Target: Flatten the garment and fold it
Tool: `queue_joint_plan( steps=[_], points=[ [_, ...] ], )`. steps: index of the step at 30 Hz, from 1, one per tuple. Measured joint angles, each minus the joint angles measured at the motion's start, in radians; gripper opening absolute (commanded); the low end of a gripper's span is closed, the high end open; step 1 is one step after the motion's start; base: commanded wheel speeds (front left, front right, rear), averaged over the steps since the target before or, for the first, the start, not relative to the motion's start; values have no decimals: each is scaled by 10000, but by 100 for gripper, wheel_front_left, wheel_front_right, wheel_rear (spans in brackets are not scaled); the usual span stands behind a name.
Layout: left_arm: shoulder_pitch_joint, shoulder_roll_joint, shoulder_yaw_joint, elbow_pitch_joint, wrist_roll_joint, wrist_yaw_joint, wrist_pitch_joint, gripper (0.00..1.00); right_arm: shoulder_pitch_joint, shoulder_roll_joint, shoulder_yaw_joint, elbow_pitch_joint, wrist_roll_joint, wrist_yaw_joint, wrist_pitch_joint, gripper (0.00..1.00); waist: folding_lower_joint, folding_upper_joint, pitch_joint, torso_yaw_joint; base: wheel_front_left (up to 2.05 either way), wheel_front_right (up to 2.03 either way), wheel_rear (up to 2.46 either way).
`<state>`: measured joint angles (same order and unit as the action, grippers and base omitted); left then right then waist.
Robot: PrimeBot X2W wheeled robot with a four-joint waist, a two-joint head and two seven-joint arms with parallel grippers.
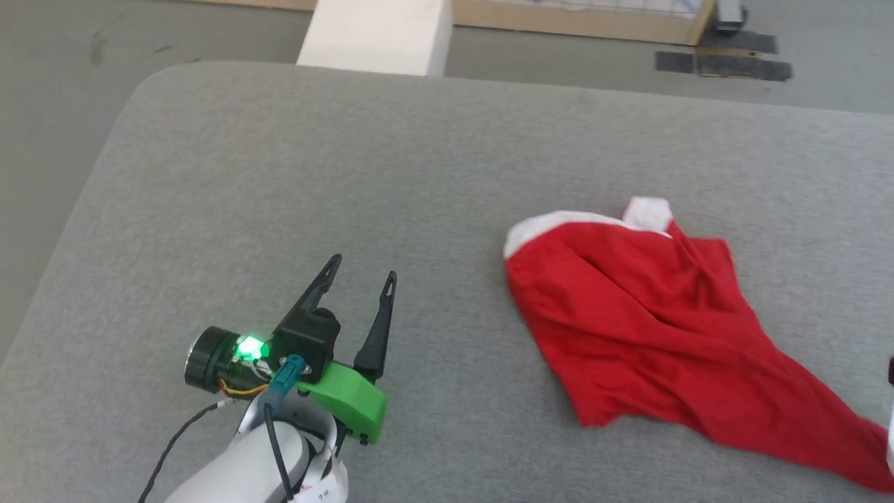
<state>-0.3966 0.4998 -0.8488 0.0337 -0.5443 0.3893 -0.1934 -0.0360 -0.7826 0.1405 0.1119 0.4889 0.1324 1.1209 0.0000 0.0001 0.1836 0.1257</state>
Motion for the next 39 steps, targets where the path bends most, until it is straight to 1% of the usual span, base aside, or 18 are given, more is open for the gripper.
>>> queue_joint_plan(
  steps=[1,3,4,6,10,12,14,18,21,24,27,30,35,37,39],
  points=[
    [0,4,-4,-4,-17,0,38,100,215,115,-178,-94,-173,0,61,0,0,0,-25,-58,0,0,0],
    [1,12,-21,-12,-31,-6,69,100,580,554,-652,-410,-479,-2,19,0,0,0,-84,-185,0,0,0],
    [1,17,-27,-13,-31,-12,71,100,617,771,-788,-573,-589,-2,-125,100,0,0,-108,-227,0,0,0],
    [1,29,-35,-40,-35,-13,140,100,579,1271,-1070,-1028,-757,-2,-616,100,0,0,-177,-311,0,0,0],
    [1,50,4,-125,-169,-15,173,100,148,1894,-1248,-1776,-821,-2,-1687,100,0,0,-323,-442,0,0,0],
    [3,48,58,-190,-326,-15,224,100,-232,2084,-1260,-2056,-828,-2,-2314,100,0,0,-384,-498,0,0,0],
    [6,48,159,-261,-523,-15,251,100,-593,2351,-1342,-2261,-823,-2,-3106,100,0,0,-427,-555,0,0,0],
    [12,21,364,-529,-828,-10,410,100,-1044,2892,-1373,-2449,-828,-2,-5078,100,0,0,-400,-668,0,0,0],
    [15,-12,439,-767,-1319,-19,886,100,-1074,3392,-1473,-2412,-943,-2,-6598,100,0,0,-280,-745,0,0,0],
    [-21,69,382,-989,-1448,-136,1480,100,-1023,3820,-1492,-2426,-1287,-2,-7992,100,0,0,-116,-841,0,0,0],
    [-247,194,337,-1329,-1741,-267,2190,100,-751,4358,-1657,-2481,-1850,-2,-9214,100,0,0,100,-997,0,0,0],
    [-712,326,236,-1618,-1964,-460,3170,100,-407,4897,-1854,-2543,-2380,-2,-9858,100,0,0,346,-1162,0,0,0],
    [-1935,339,130,-1804,-2558,-826,5003,100,-60,5766,-2128,-2644,-3099,-2,-10178,100,0,0,817,-1455,0,0,0],
    [-2566,303,-61,-1685,-2826,-1026,6077,100,58,6017,-2142,-2671,-3300,-2,-10218,100,0,0,1033,-1585,0,0,0],
    [-3173,221,-161,-1425,-3120,-1093,7068,100,91,6178,-2130,-2704,-3471,-2,-10264,100,0,0,1233,-1708,0,0,0]
  ],
)
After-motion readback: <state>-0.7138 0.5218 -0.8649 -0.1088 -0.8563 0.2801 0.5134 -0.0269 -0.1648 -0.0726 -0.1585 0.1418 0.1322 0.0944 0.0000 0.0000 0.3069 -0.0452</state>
